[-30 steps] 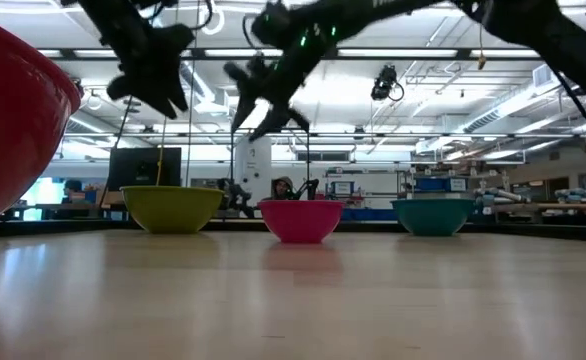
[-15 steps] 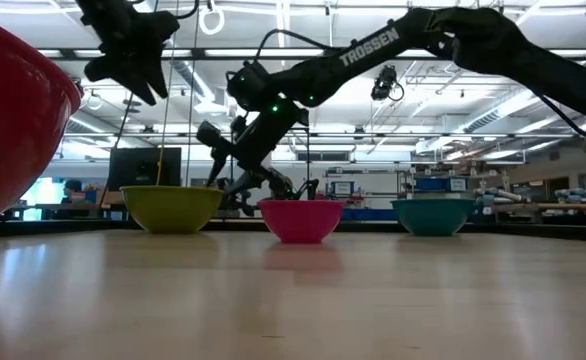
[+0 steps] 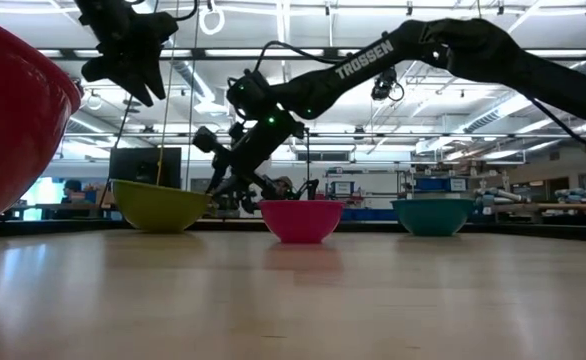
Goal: Nest bowls inside each other
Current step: Stack the green bowl on top of the orange bowl
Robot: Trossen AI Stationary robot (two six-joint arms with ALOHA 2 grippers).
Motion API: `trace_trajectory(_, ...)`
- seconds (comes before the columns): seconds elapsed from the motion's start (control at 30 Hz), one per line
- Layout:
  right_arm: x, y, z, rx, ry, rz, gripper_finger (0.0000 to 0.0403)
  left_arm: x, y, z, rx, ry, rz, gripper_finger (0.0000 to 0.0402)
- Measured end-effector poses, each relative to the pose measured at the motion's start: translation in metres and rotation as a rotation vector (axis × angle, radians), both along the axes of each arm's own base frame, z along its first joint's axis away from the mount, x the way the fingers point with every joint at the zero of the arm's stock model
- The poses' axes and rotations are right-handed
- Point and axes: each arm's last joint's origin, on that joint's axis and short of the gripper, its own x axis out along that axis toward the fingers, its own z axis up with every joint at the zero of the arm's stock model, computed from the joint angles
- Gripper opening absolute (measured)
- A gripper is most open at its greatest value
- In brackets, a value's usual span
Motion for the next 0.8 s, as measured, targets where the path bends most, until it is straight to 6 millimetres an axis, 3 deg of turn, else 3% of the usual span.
trace_trajectory(0.1, -0.003, -0.001, -0.003, 0.023, 0.034, -0.006, 0.001, 0.0, 0.0, 0.0, 0.0, 0.0, 0.0, 0.0162)
trace_trajectory(0.27, -0.009, -0.001, -0.001, 0.071, 0.101, 0.017, 0.0006, -0.001, -0.001, -0.001, -0.013, 0.004, 0.0, 0.0162)
trace_trajectory(0.43, -0.019, 0.009, 0.02, 0.137, 0.174, 0.051, 0.001, -0.001, -0.002, -0.001, -0.04, 0.001, -0.012, 0.0162)
trace_trajectory(0.6, -0.017, 0.019, 0.037, 0.093, 0.142, 0.04, 0.0036, -0.001, -0.001, -0.001, -0.035, 0.003, -0.008, 0.0162)
trace_trajectory(0.8, -0.006, 0.016, 0.046, 0.088, -0.04, -0.04, 0.0103, -0.002, 0.0, -0.001, -0.005, 0.018, 0.012, 0.0162)
